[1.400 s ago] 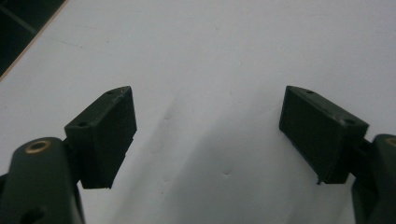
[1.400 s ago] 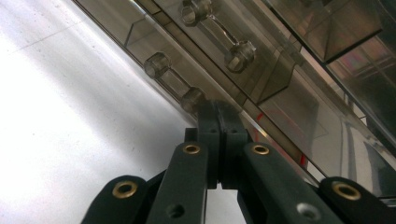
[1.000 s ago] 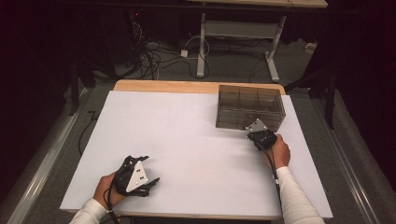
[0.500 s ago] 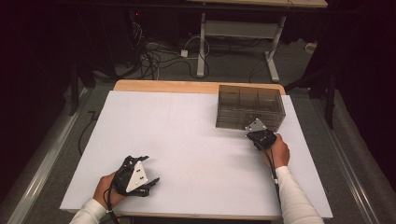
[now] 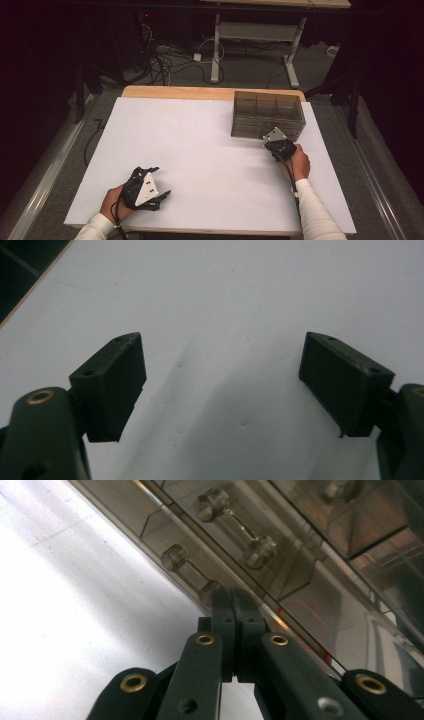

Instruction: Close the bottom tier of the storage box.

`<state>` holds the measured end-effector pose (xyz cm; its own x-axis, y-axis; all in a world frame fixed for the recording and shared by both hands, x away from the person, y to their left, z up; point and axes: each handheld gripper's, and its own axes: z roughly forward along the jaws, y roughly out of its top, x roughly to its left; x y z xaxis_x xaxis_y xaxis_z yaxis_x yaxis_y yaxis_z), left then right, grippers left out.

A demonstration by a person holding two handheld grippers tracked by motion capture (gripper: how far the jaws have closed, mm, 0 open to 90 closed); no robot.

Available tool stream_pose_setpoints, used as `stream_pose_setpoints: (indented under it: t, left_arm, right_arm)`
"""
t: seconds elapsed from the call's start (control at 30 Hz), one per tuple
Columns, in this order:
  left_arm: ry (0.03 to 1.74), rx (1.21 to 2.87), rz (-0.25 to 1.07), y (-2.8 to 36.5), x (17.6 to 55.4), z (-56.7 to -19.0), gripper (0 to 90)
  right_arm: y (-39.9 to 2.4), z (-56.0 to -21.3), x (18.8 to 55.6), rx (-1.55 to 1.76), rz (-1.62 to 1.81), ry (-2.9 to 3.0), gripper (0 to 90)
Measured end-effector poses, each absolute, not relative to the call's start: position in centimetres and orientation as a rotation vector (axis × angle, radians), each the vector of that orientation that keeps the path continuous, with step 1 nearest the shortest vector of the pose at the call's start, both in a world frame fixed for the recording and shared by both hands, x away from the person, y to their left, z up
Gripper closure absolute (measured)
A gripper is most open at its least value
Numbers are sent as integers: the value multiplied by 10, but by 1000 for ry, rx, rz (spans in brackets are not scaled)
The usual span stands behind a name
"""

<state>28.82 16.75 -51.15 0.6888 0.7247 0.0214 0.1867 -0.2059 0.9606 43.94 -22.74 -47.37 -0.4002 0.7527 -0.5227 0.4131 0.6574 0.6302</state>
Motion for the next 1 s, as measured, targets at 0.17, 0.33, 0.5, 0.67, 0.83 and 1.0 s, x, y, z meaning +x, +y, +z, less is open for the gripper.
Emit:
stream_pose_setpoints:
  t: [0.17,0.33,0.5,0.67,0.83,1.0]
  left_arm:
    - [733,1741,578,167,288,-511,182]
    - [737,1741,582,168,288,-511,182]
    - [738,1739,581,168,288,-511,182]
    - [739,1738,579,167,288,-511,182]
    - [737,1740,586,168,287,-509,182]
    - [744,1733,583,167,287,-509,182]
  right_arm:
    - [-235,-470,438,942,579,2029,900]
    - [-237,-465,433,955,645,2014,900]
    - [-242,-460,428,982,715,1990,899]
    - [-245,-453,421,990,785,1974,875]
    - [-245,-446,414,982,838,1961,850]
    - [-243,-440,407,966,867,1925,802]
